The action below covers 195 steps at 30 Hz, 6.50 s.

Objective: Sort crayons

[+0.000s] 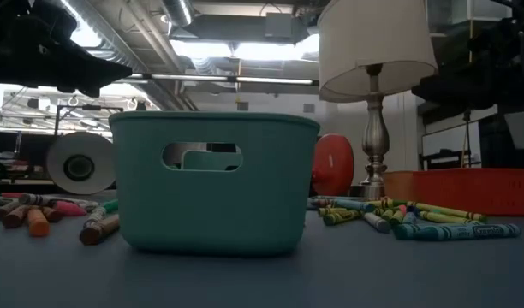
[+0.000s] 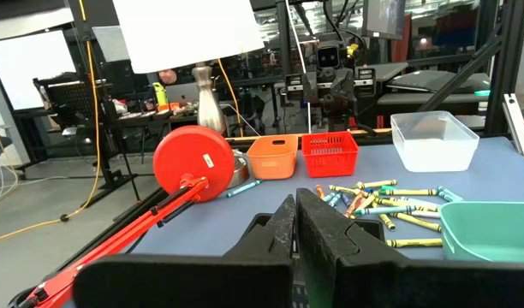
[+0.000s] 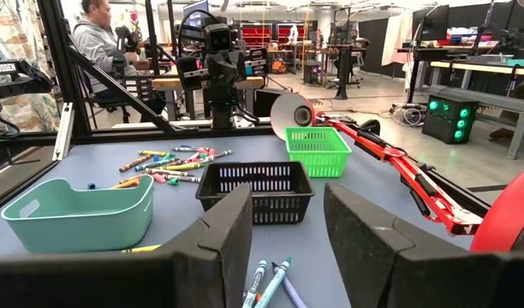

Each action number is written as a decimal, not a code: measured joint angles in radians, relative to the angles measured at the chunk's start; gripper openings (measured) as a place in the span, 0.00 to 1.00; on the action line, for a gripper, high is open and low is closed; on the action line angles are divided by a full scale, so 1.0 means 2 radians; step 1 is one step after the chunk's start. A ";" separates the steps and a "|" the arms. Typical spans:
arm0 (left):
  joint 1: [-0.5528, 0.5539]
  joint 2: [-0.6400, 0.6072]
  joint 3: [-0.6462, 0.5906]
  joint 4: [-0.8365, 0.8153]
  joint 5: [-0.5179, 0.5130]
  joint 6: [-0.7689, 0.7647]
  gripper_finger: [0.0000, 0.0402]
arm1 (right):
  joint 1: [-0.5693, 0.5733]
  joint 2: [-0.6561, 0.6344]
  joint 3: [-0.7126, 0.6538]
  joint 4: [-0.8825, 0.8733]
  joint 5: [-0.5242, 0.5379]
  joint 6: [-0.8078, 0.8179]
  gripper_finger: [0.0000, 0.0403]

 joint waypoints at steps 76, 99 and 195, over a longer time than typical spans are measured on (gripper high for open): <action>0.000 0.000 0.000 0.018 0.000 0.000 0.00 | -0.013 0.855 0.459 -0.247 0.311 0.029 0.37; 0.000 0.000 0.000 0.018 0.000 0.000 0.00 | -0.124 0.858 0.459 -0.251 0.240 0.038 0.37; 0.000 0.000 0.000 0.019 0.000 0.000 0.00 | -0.036 0.858 0.573 -0.427 -0.008 0.023 0.04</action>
